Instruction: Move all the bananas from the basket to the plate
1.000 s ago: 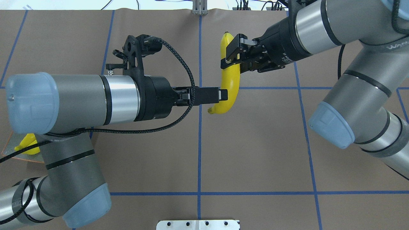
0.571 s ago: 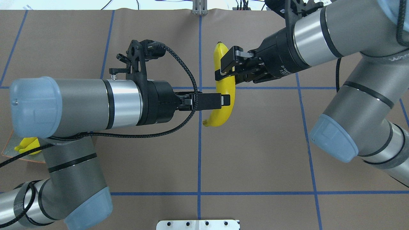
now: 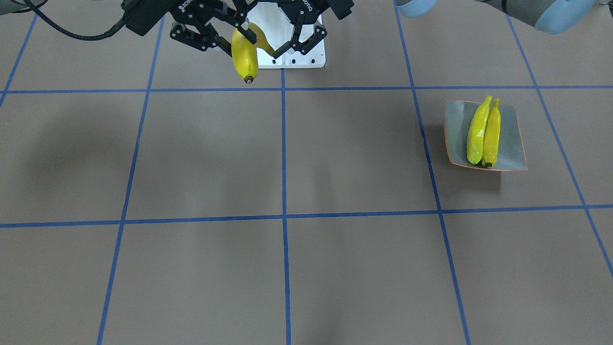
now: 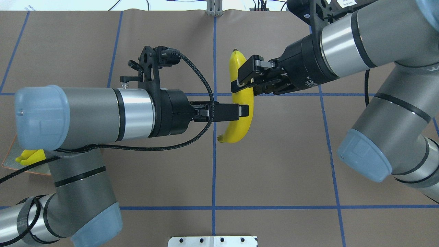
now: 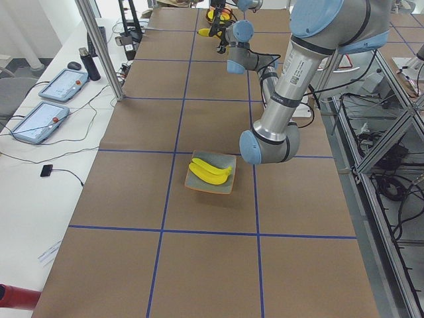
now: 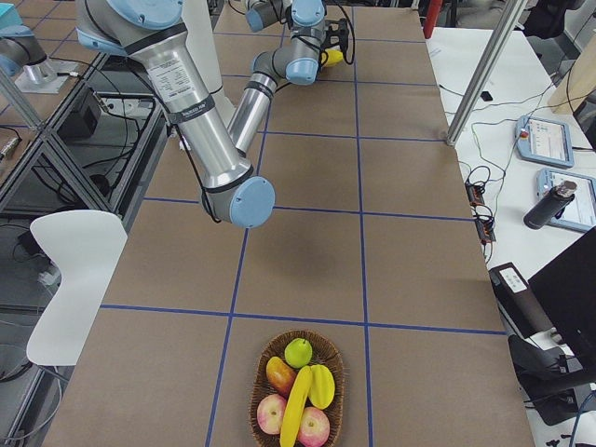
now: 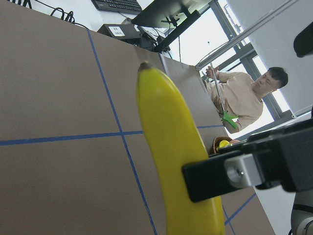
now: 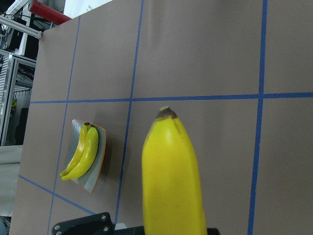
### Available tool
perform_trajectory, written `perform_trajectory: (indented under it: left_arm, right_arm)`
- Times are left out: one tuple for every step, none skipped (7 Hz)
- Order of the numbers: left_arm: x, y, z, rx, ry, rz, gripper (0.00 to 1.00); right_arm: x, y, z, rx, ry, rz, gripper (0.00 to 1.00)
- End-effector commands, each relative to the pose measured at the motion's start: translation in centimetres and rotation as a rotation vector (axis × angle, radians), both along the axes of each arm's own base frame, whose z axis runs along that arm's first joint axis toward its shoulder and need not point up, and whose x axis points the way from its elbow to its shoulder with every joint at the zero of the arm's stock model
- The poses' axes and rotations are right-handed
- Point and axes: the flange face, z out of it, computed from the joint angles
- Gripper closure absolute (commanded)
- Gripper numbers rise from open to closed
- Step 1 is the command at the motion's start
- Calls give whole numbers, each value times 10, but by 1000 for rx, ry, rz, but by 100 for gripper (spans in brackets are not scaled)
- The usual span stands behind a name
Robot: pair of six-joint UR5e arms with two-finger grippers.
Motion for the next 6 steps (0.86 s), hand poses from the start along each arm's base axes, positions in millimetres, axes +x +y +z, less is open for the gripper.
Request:
perform_trajectory:
  left_arm:
    - [3, 4, -1, 1, 2, 9, 6]
    - [4, 5, -1, 3, 3, 13, 6]
    - [5, 8, -2, 4, 4, 18, 6]
    - [6, 8, -2, 3, 6, 18, 10]
    - [7, 11, -5, 6, 11, 24, 23]
    - [7, 12, -7, 8, 16, 26, 38]
  right_arm:
    - [0, 3, -3, 2, -7, -5, 100]
    - [0, 4, -5, 2, -10, -11, 100]
    - [-2, 6, -6, 2, -12, -18, 100]
    - [-5, 8, -8, 6, -15, -26, 100]
    - [-6, 9, -9, 5, -17, -29, 100]
    - [-6, 9, -9, 7, -17, -29, 100]
